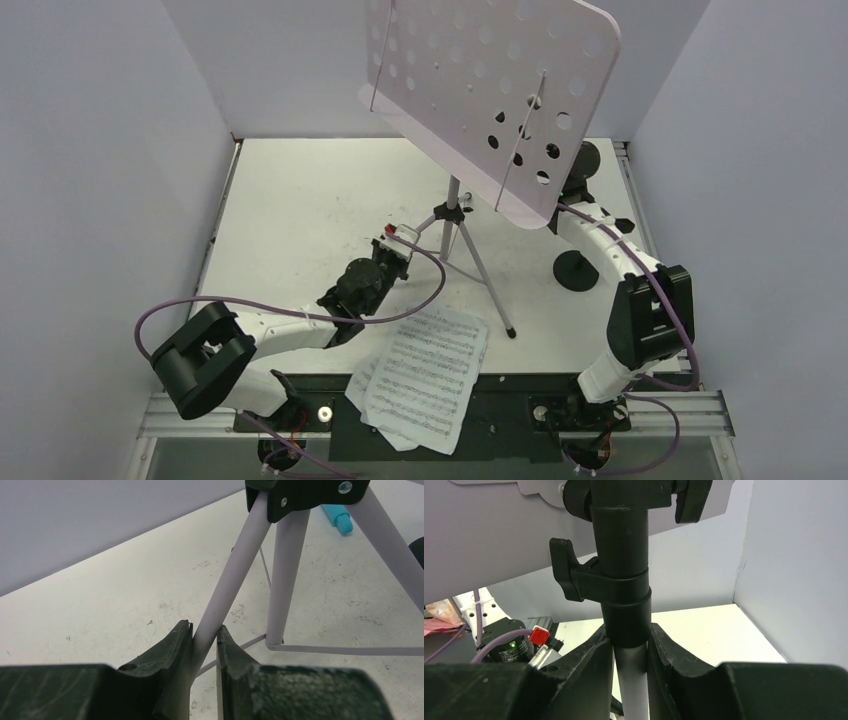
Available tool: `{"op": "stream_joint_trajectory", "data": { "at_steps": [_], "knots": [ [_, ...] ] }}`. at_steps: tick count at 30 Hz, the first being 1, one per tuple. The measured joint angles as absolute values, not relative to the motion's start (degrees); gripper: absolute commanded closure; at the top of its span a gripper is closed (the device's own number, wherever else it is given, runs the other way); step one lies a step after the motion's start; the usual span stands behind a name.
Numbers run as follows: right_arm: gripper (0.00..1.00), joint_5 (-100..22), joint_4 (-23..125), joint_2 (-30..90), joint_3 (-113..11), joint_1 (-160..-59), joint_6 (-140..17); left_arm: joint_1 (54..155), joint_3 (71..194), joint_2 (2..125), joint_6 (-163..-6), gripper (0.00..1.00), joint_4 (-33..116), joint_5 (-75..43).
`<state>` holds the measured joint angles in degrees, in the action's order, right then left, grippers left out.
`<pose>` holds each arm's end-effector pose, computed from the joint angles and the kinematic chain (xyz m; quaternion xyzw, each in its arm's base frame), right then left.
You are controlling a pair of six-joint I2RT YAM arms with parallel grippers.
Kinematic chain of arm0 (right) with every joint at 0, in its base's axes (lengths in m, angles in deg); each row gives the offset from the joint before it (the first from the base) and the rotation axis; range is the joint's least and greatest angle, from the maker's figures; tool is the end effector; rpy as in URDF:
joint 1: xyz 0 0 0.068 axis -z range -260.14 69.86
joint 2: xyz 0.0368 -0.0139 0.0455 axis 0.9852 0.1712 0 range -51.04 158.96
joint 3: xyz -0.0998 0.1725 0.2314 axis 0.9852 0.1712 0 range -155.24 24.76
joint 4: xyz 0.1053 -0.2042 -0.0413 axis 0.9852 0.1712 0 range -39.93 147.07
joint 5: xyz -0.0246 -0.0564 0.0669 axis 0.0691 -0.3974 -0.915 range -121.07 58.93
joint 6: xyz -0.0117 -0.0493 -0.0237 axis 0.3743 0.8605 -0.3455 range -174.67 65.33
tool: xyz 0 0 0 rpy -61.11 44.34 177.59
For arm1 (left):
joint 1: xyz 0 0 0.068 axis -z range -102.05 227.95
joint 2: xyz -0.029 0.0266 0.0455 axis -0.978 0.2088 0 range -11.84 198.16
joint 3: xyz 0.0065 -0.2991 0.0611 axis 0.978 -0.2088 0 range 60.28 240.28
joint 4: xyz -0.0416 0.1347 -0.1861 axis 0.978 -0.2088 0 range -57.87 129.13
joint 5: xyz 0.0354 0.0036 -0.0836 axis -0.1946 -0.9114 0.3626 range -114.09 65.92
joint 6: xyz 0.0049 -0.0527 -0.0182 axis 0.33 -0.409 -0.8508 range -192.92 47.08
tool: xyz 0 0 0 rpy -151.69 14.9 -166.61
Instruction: Set up the instrument practice props
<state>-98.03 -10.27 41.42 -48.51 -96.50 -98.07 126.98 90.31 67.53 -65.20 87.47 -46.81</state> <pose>0.2995 0.1249 0.4555 -0.4077 0.4527 0.5762 0.5449 0.1819 -0.1867 0.2800 0.2109 0.6809 -0.1109 0.6925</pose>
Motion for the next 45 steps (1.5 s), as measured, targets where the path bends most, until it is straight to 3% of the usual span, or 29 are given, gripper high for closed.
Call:
{"op": "stream_joint_trajectory", "data": {
  "at_steps": [6, 9, 11, 15, 20, 22, 23, 25, 26, 29, 36, 45],
  "knots": [
    [0.85, -97.9, -9.7, 41.5, -48.5, -96.9, -98.0, 127.0, 89.9, 67.5, -66.9, 1.00, 87.7, -47.2],
    [0.68, -97.9, -9.5, 41.6, -48.5, -97.1, -98.0, 127.0, 89.6, 67.5, -67.6, 1.00, 87.8, -47.3],
    [0.64, -97.8, -9.1, 41.5, -48.3, -97.2, -98.9, 127.0, 89.5, 67.5, -67.9, 1.00, 87.9, -47.3],
    [0.34, -95.2, -6.4, 40.7, -46.9, -96.7, -100.4, 126.7, 88.9, 67.6, -68.1, 1.00, 88.5, -49.8],
    [0.18, -91.0, 0.5, 36.4, -41.7, -95.8, -95.7, 126.2, 88.7, 67.6, -68.1, 1.00, 88.9, -51.0],
    [0.14, -89.1, 4.6, 33.6, -39.2, -95.9, -92.4, 126.2, 88.7, 67.6, -68.0, 0.93, 89.0, -50.9],
    [0.11, -88.1, 6.8, 32.3, -38.3, -96.0, -90.5, 126.2, 88.6, 67.6, -67.9, 0.80, 89.1, -50.9],
    [0.07, -85.9, 11.7, 29.7, -37.0, -96.7, -86.4, 126.2, 88.3, 67.6, -67.7, 0.45, 89.6, -50.9],
    [0.06, -84.5, 14.1, 28.4, -36.3, -97.1, -84.2, 126.2, 88.1, 67.5, -67.9, 0.36, 89.7, -51.0],
    [0.02, -80.0, 21.5, 24.6, -33.9, -99.2, -77.9, 125.6, 86.3, 67.0, -68.6, 0.22, 88.5, -51.8],
    [0.01, -72.0, 32.4, 20.3, -25.4, -102.4, -69.4, 125.1, 85.3, 63.2, -69.4, 0.20, 84.4, -49.9],
    [0.01, -64.9, 38.5, 20.2, -14.1, -103.1, -68.2, 121.6, 84.0, 57.3, -72.8, 0.22, 83.3, -38.2]
  ]
}}
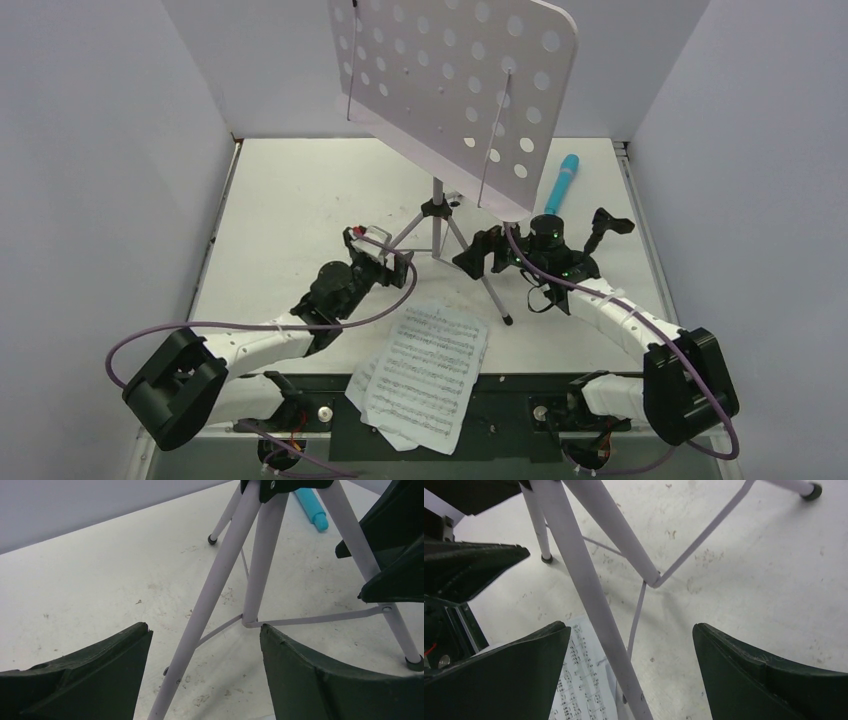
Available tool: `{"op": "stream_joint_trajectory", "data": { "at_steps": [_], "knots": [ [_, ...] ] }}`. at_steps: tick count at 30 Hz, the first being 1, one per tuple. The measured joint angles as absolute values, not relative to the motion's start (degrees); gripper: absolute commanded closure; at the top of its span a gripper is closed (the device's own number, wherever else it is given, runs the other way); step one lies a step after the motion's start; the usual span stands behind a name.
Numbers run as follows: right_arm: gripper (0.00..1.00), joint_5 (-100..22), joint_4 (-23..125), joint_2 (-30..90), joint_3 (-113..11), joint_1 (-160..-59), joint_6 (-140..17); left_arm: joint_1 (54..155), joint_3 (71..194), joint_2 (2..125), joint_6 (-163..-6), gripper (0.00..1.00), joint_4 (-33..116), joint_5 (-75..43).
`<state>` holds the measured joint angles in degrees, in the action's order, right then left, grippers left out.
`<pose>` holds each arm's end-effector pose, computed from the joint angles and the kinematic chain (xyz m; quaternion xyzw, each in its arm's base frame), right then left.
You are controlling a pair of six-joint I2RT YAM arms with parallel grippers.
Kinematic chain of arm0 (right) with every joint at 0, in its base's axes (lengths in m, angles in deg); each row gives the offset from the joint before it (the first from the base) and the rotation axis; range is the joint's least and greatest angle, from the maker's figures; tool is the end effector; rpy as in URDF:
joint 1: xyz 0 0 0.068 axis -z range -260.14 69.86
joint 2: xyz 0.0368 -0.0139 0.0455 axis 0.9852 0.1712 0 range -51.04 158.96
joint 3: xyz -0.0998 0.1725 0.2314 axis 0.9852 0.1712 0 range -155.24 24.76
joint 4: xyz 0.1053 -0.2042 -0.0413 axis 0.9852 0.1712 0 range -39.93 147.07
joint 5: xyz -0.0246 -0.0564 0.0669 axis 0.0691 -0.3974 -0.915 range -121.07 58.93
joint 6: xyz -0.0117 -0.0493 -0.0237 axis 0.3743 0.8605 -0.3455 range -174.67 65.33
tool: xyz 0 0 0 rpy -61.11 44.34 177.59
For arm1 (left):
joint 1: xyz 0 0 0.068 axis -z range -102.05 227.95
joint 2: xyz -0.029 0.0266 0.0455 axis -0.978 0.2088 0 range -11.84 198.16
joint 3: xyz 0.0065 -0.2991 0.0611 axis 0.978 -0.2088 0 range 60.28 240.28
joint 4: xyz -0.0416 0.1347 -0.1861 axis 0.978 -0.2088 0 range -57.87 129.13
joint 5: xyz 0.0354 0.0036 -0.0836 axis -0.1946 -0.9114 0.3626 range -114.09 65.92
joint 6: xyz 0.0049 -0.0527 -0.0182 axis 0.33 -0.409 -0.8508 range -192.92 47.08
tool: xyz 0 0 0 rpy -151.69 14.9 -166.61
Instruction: Set up the instrument practice props
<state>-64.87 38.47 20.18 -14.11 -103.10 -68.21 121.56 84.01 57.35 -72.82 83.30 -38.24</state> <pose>0.2100 0.1122 0.2934 -0.2293 0.7711 0.3975 0.4415 0.1652 -0.1443 0.2780 0.1842 0.6907 -0.1753 0.6770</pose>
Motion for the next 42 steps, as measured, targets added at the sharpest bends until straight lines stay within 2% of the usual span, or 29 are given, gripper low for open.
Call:
{"op": "stream_joint_trajectory", "data": {
  "at_steps": [10, 14, 19, 26, 37, 42],
  "knots": [
    [0.04, -60.2, 40.3, 16.3, -6.8, -103.5, -68.8, 113.8, 83.2, 58.8, -78.6, 0.30, 83.4, -21.7],
    [0.05, -58.0, 41.0, 15.3, -5.6, -103.5, -68.8, 112.6, 83.2, 61.0, -79.4, 0.32, 83.5, -18.2],
    [0.08, -55.2, 42.4, 15.1, -4.9, -103.5, -68.6, 112.1, 83.9, 63.5, -79.2, 0.39, 84.0, -17.0],
    [0.11, -52.0, 44.7, 15.4, -5.0, -103.9, -67.4, 111.9, 85.6, 65.8, -78.0, 0.54, 84.8, -17.7],
    [0.12, -50.7, 46.4, 17.9, -7.2, -104.2, -66.2, 111.9, 86.4, 66.8, -72.4, 0.87, 85.0, -19.7],
    [0.12, -49.2, 46.8, 20.7, -9.1, -104.2, -65.9, 112.3, 86.5, 66.8, -68.1, 0.95, 84.8, -18.8]
  ]
}}
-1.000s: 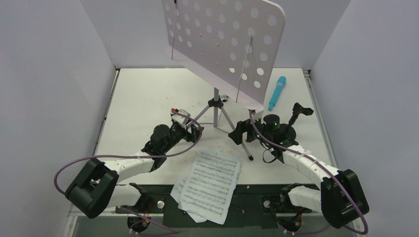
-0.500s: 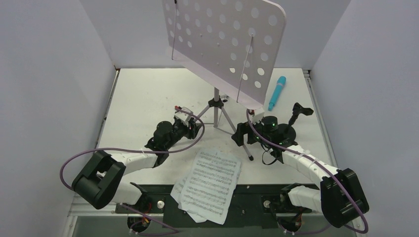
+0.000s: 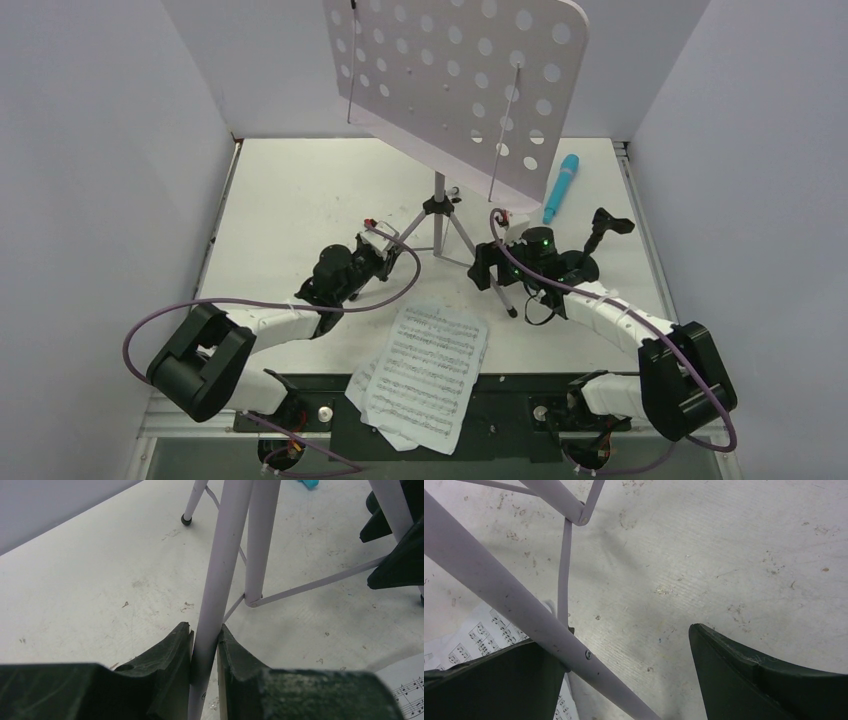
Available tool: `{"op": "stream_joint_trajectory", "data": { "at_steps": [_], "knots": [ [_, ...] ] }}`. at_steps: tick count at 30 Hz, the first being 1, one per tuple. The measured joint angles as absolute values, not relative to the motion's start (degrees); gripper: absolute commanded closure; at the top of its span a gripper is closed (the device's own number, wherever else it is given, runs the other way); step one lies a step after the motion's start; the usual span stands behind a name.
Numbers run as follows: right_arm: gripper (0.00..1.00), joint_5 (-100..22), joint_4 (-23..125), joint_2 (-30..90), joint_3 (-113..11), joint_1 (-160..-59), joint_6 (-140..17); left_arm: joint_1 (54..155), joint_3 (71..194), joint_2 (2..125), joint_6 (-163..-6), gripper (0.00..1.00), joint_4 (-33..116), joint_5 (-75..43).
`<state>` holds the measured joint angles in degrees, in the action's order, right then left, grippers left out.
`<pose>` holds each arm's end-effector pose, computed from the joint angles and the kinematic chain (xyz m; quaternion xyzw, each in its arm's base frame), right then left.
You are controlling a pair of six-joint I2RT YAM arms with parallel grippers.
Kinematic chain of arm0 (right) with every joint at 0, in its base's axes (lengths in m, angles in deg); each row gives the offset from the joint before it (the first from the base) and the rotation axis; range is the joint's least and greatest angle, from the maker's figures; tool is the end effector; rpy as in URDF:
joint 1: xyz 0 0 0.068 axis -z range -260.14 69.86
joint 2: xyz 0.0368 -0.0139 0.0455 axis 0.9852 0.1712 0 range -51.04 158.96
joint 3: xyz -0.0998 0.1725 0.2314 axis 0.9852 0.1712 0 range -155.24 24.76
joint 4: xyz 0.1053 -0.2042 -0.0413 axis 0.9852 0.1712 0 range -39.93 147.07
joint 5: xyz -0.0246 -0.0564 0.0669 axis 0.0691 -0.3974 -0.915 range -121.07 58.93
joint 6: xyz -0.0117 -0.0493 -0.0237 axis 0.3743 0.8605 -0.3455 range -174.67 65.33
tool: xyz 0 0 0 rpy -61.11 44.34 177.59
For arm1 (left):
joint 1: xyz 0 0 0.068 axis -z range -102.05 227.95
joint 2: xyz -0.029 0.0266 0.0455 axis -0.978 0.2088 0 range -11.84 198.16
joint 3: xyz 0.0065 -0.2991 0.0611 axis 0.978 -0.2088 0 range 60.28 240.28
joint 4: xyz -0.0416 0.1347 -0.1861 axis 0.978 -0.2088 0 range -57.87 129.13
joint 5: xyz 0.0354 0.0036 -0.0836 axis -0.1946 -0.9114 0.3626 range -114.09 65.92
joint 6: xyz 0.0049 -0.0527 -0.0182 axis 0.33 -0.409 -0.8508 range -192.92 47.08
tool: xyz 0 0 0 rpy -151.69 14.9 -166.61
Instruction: Set up the instrument practice props
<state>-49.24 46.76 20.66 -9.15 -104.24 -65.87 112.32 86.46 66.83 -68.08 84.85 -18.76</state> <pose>0.2000 0.1026 0.2492 -0.1712 0.8600 0.2726 0.3960 0.2057 -0.1450 0.2580 0.2797 0.6932 -0.2026 0.6326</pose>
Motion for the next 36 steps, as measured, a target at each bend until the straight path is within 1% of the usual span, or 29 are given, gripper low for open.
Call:
{"op": "stream_joint_trajectory", "data": {
  "at_steps": [1, 4, 23, 36],
  "knots": [
    [0.12, -49.2, 47.0, 21.1, -9.5, -104.2, -65.8, 112.3, 86.5, 66.8, -68.1, 0.98, 84.8, -18.9],
    [0.12, -49.1, 48.2, 22.7, -11.2, -104.3, -65.6, 112.4, 86.5, 66.8, -68.1, 1.00, 84.8, -19.1],
    [0.11, -47.7, 51.5, 35.1, -24.2, -103.6, -64.3, 112.4, 84.9, 64.5, -71.1, 1.00, 84.0, -26.0],
    [0.10, -47.5, 52.5, 43.7, -33.3, -102.8, -65.4, 114.2, 85.9, 65.9, -74.7, 1.00, 84.3, -33.9]
  ]
}}
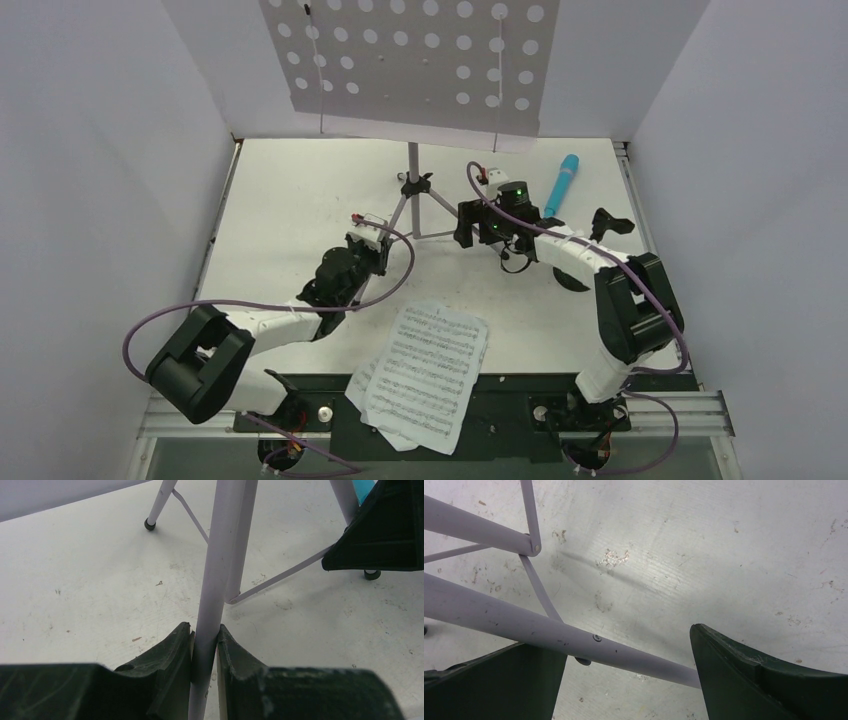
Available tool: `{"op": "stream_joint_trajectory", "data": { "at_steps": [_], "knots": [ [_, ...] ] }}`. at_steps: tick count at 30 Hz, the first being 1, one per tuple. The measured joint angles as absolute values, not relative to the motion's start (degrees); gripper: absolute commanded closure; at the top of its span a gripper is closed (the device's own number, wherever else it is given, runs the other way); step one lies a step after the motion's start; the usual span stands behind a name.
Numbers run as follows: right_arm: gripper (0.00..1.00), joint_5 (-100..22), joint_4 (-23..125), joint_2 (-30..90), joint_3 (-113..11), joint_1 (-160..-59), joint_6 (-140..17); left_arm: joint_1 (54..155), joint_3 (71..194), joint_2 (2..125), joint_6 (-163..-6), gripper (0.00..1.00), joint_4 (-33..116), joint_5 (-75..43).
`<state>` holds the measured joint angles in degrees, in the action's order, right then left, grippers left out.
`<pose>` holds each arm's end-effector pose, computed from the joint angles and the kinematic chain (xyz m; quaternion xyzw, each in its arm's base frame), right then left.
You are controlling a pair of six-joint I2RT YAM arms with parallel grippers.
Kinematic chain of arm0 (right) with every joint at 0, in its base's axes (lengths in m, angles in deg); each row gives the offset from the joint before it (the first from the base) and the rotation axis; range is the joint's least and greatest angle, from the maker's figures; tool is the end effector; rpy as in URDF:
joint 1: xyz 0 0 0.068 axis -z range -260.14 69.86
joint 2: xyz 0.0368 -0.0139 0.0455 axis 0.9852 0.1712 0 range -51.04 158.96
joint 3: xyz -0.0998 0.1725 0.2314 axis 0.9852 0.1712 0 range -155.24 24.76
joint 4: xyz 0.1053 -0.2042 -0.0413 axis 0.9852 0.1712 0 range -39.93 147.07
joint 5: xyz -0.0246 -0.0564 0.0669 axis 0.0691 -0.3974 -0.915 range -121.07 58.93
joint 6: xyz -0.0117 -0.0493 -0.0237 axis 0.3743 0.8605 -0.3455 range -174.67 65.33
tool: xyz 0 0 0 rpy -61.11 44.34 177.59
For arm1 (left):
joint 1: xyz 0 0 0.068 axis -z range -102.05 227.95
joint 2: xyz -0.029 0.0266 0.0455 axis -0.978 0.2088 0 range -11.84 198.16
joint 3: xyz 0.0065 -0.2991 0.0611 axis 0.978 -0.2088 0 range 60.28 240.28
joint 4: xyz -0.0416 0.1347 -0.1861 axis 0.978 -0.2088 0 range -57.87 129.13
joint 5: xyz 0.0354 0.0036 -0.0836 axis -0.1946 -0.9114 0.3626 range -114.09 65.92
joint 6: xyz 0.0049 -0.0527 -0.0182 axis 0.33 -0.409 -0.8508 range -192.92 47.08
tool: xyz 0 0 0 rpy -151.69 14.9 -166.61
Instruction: Set up the instrument practice props
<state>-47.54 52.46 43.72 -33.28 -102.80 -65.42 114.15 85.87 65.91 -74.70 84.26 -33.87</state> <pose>0.3087 0.1406 0.2597 -0.1539 0.8824 0.2461 0.3702 0.2034 -0.1407 0.2576 0.1669 0.7297 -0.1543 0.6448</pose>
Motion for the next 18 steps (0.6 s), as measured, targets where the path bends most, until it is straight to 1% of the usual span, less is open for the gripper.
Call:
{"op": "stream_joint_trajectory", "data": {
  "at_steps": [18],
  "knots": [
    [0.09, -45.9, 58.0, 52.6, -45.4, -100.6, -67.1, 115.2, 91.6, 72.2, -78.0, 1.00, 84.4, -37.0]
  ]
}}
